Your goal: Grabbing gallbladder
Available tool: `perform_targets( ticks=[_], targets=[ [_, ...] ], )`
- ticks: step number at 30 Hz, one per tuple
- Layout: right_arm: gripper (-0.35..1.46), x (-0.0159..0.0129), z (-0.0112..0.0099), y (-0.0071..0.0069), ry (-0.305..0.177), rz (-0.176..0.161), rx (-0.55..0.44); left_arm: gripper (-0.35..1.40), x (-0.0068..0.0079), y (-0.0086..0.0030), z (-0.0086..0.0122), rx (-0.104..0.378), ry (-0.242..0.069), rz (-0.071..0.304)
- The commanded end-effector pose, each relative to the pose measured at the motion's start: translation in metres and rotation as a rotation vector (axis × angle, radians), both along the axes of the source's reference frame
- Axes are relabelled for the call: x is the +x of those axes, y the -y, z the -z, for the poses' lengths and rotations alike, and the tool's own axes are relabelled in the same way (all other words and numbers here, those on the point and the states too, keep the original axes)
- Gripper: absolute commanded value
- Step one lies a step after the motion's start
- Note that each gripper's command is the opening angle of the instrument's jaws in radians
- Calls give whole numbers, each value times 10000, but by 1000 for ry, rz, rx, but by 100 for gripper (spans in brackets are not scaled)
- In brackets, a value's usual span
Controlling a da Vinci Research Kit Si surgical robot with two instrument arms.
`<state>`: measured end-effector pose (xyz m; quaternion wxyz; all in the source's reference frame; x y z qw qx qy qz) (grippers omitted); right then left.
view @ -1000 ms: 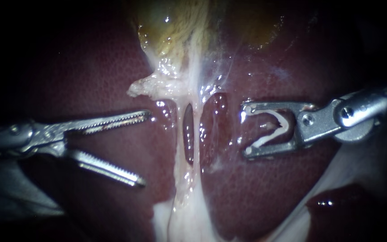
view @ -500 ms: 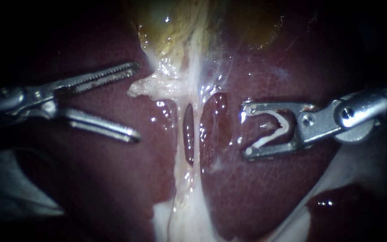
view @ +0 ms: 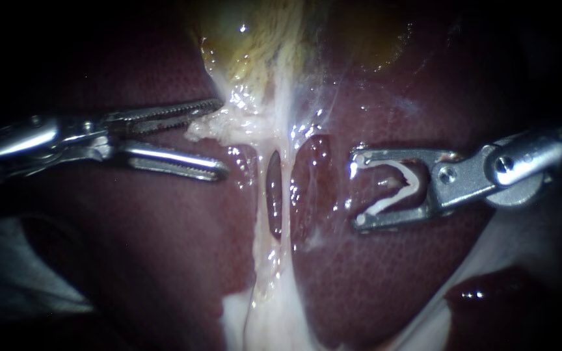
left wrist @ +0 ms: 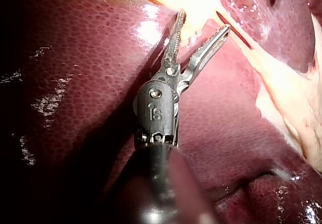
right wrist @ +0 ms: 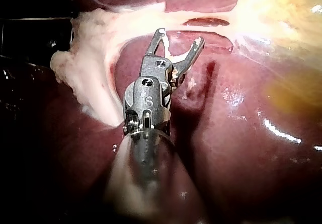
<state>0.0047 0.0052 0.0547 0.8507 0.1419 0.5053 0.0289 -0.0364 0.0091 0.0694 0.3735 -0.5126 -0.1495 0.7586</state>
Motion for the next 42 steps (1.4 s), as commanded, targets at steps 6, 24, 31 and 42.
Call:
perform_targets(
  ticks=[6, 24, 31, 42],
  targets=[
    [50, 0, 0, 0, 0, 0, 0, 0, 0, 4, 8, 47, -5, 19],
    [50, 0, 0, 0, 0, 0, 0, -35, 17, -5, 53, 181, -2, 19],
    [50, 0, 0, 0, 0, 0, 0, -35, 39, -41, 98, 208, 8, 31],
    [50, 0, 0, 0, 0, -1, 0, -35, 54, -51, 98, 208, 2, 52]
  ],
)
